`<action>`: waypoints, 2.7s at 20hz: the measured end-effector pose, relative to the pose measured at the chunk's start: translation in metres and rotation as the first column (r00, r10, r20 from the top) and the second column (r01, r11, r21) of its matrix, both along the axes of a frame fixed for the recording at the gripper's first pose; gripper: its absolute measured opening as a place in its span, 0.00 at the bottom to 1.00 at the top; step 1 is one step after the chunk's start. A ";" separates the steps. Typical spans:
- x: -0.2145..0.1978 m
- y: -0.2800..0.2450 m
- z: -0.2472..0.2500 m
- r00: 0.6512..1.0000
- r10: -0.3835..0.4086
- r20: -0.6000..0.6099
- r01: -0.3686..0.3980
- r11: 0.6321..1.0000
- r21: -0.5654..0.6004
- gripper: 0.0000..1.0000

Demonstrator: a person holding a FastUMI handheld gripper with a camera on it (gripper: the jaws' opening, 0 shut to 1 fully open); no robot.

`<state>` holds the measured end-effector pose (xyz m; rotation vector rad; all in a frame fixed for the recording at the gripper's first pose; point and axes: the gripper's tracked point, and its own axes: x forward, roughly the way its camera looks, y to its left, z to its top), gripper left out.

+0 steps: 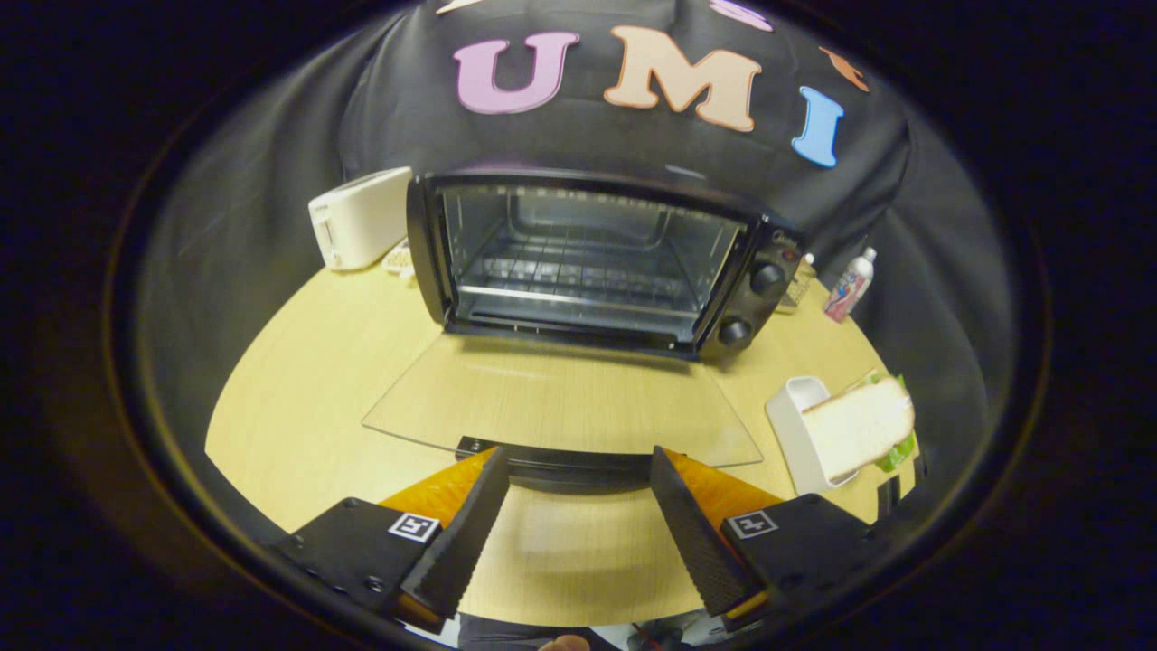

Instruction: Open the toaster oven, put the food inside, and close the toaster oven door.

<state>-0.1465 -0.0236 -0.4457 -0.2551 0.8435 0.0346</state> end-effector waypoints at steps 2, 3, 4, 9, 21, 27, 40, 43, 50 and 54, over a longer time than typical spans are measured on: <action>-0.009 -0.003 -0.022 0.998 -0.017 -0.061 0.017 1.000 -0.004 0.99; -0.014 -0.002 -0.030 0.996 -0.021 -0.086 0.021 1.000 0.003 0.99; -0.017 -0.006 -0.037 0.994 -0.034 -0.105 0.032 0.999 -0.019 0.99; -0.030 -0.010 -0.053 0.988 -0.008 -0.152 0.001 0.999 -0.041 1.00; -0.005 -0.059 0.036 0.974 -0.218 0.062 0.219 0.976 -0.002 1.00; 0.022 -0.132 0.111 0.877 -0.413 0.245 0.413 0.909 0.053 1.00; 0.031 -0.300 0.133 0.624 -0.714 0.317 0.665 0.698 0.266 0.99; 0.035 -0.315 0.113 0.620 -0.738 0.266 0.662 0.674 0.327 0.98; 0.053 -0.334 0.062 0.687 -0.713 0.143 0.619 0.677 0.398 0.98; 0.065 -0.330 0.041 0.740 -0.665 0.099 0.579 0.705 0.409 0.98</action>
